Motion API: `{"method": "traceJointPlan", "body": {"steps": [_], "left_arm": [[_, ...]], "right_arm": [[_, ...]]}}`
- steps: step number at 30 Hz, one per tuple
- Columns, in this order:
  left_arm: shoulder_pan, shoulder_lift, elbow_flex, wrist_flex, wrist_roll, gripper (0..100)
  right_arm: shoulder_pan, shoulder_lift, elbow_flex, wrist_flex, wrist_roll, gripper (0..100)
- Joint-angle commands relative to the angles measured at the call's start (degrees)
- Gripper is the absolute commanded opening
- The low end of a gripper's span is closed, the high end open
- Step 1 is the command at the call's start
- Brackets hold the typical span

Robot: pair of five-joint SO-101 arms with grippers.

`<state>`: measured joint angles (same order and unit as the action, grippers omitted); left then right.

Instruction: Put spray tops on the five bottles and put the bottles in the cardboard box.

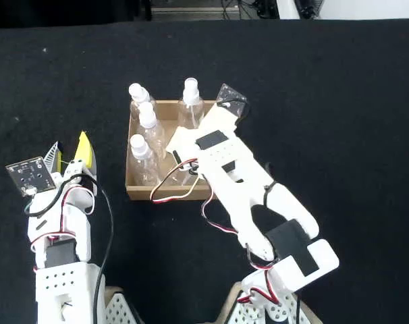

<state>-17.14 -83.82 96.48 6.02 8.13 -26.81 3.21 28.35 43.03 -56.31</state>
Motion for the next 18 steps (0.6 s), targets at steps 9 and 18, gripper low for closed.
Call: {"method": "traceJointPlan", "body": {"steps": [9, 18], "left_arm": [[-0.5, -0.9, 1.4, 0.3, -0.4, 19], [-0.5, -0.9, 1.4, 0.3, -0.4, 19]], "right_arm": [[2.2, 4.0, -3.6, -2.9, -0.4, 28.9], [2.0, 5.4, -5.8, -2.4, -0.4, 28.9]]}}
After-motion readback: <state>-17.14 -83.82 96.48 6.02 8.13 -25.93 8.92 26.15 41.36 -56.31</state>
